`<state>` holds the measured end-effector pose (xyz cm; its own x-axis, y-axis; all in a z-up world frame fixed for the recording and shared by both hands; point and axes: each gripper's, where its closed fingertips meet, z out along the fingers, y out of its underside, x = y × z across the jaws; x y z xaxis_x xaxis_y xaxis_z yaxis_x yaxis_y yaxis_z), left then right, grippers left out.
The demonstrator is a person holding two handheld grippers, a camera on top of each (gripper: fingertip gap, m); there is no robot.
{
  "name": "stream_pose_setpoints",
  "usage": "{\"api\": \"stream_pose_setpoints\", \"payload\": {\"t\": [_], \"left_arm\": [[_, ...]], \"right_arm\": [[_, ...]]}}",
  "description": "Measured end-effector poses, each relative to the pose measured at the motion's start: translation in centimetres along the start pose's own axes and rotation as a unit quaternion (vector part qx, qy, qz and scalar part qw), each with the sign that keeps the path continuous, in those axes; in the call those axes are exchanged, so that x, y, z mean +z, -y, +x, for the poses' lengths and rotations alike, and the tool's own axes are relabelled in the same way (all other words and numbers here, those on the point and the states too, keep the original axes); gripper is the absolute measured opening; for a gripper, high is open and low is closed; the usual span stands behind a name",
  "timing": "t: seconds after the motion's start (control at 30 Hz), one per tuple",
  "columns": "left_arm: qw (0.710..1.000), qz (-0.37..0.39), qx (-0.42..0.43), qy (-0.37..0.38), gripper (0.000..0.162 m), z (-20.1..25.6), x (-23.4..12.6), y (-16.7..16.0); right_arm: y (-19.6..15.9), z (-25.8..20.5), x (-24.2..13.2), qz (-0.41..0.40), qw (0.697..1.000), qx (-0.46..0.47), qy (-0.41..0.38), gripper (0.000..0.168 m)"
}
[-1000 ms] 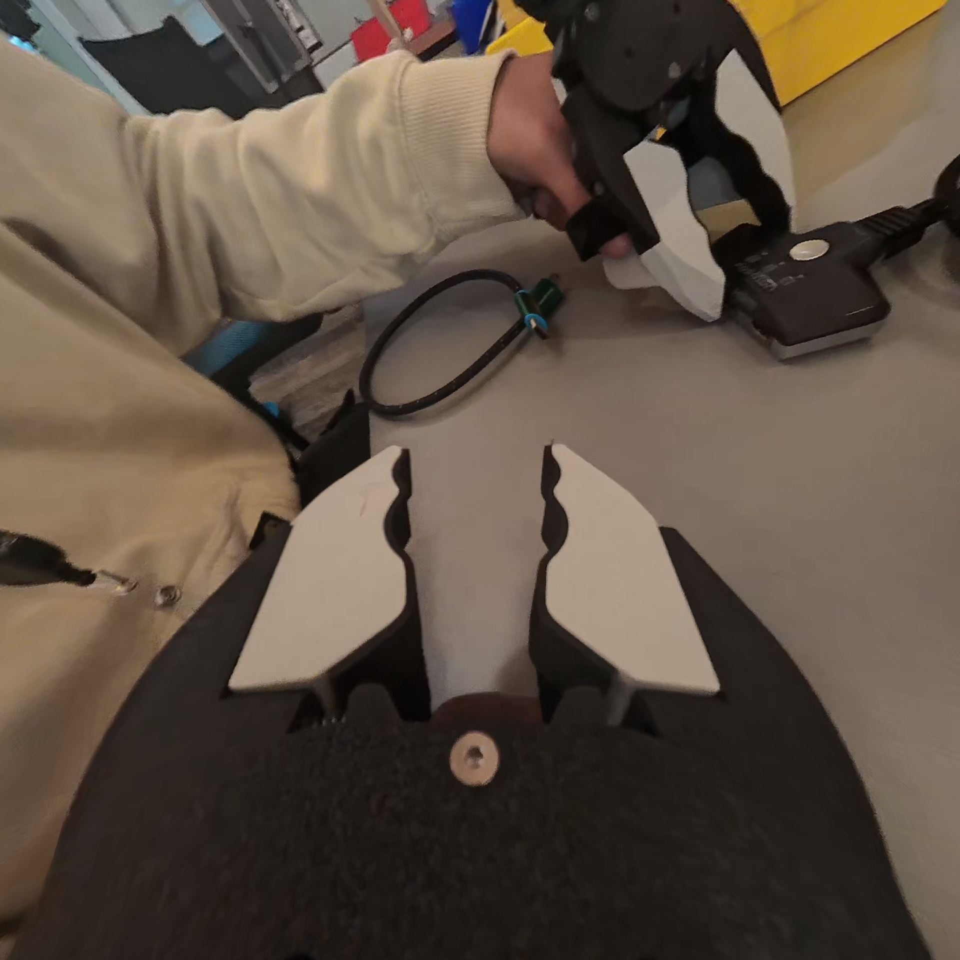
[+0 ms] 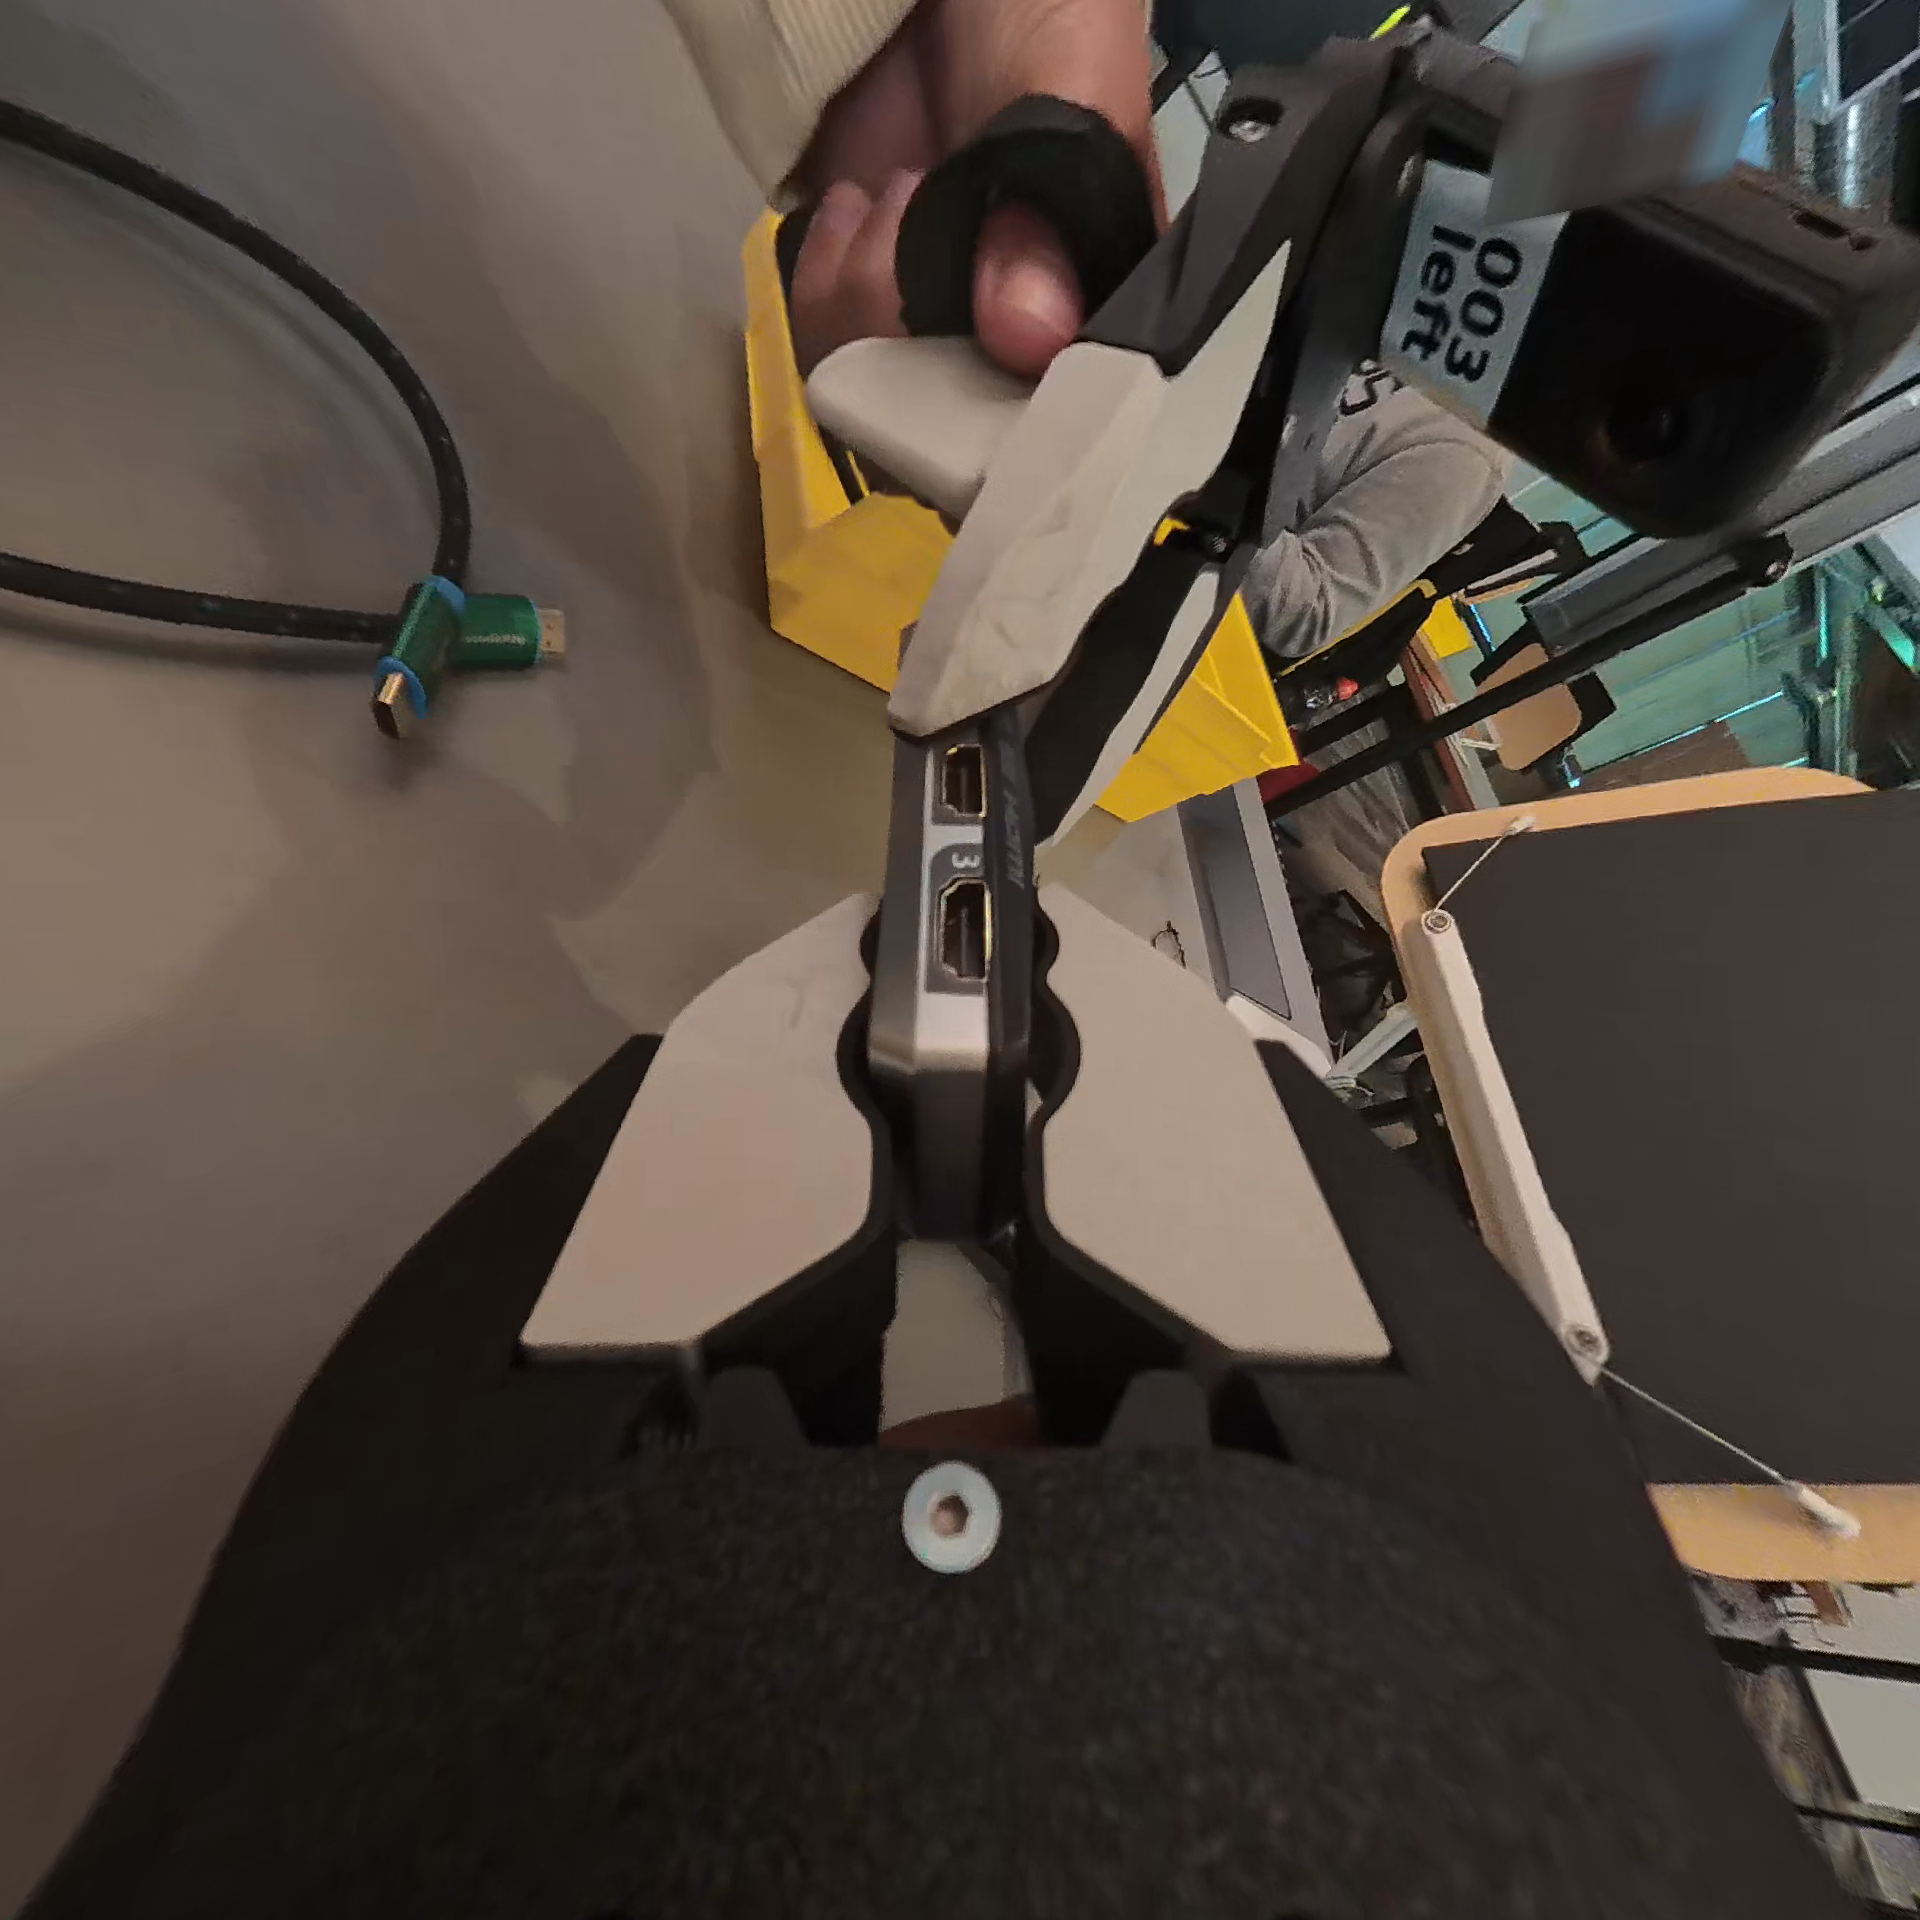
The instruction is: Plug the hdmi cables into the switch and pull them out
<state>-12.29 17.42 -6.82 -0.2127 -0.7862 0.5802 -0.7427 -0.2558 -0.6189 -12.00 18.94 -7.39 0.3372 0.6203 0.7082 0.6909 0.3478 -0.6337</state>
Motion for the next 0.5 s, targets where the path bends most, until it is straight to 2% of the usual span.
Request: {"api": "stream_pose_setpoints", "payload": {"t": [0.2, 0.3, 0.4, 0.5], "left_arm": [[0.999, -0.029, 0.029, 0.001, 0.05, -0.2, 0.7, -1.8], [0.999, -0.02, 0.031, 0.028, 0.051, -0.7, 0.5, -1.6], [0.993, 0.018, 0.042, 0.112, 0.047, -1.1, -1.5, -1.1], [0.969, 0.093, 0.041, 0.226, 0.046, -0.6, -5.3, -2.1]], "right_arm": [[-0.1, -1.6, 0.7, -0.023, 0.999, -0.024, -0.002, 0.022], [-0.6, -1.6, 1.0, -0.018, 1.0, -0.016, -0.014, 0.023], [-0.8, -1.0, 1.6, -0.016, 0.999, 0.006, -0.043, 0.023], [-1.3, -0.2, 2.6, -0.027, 0.995, -0.003, -0.1, 0.024]]}}
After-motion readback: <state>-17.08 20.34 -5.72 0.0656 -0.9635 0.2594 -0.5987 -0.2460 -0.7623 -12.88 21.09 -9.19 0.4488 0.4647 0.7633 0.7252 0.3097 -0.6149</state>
